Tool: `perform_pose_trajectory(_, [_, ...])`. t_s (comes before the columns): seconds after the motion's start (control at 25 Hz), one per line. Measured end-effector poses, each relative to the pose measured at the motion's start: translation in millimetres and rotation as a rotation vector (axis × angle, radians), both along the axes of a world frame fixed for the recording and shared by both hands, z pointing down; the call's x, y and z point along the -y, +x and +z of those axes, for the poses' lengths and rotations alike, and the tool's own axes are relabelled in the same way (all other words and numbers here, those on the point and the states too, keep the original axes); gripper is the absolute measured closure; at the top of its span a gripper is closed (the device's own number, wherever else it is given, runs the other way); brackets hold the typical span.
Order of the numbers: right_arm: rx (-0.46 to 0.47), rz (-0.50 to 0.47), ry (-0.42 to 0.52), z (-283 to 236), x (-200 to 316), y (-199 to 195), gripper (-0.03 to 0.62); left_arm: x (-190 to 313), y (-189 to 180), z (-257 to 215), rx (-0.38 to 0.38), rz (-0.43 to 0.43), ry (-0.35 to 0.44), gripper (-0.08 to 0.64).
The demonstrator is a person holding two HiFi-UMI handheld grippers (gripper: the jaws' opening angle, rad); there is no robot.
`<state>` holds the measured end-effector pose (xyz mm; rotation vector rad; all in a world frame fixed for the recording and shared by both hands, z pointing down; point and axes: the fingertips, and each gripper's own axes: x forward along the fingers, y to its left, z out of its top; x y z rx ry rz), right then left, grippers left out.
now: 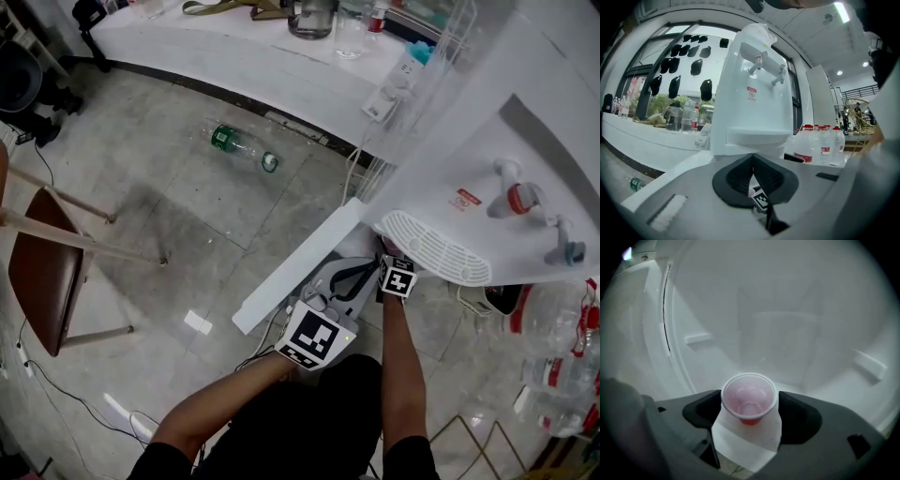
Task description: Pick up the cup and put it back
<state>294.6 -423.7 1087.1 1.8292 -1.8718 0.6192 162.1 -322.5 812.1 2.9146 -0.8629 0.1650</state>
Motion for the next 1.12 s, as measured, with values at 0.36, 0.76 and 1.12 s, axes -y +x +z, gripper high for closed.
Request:
perform_pose_trajectory(0.36, [-0.032, 0.028, -0.010, 4, 4, 1, 0.245, 1, -1, -5, -0.020, 0.006, -0.001, 0.554])
perform_pose_trajectory(0.76, [-0.011, -0.005, -0.016, -14, -23, -8, 0.247, -18, 3, -19, -0.039, 0.003, 0.000, 0.554])
perform_pose_trajectory(1.12, [0.020, -0.125, -0.021, -61, -87, -37, 0.249, -53, -1, -29, -0.032, -0.015, 0.005, 0.554])
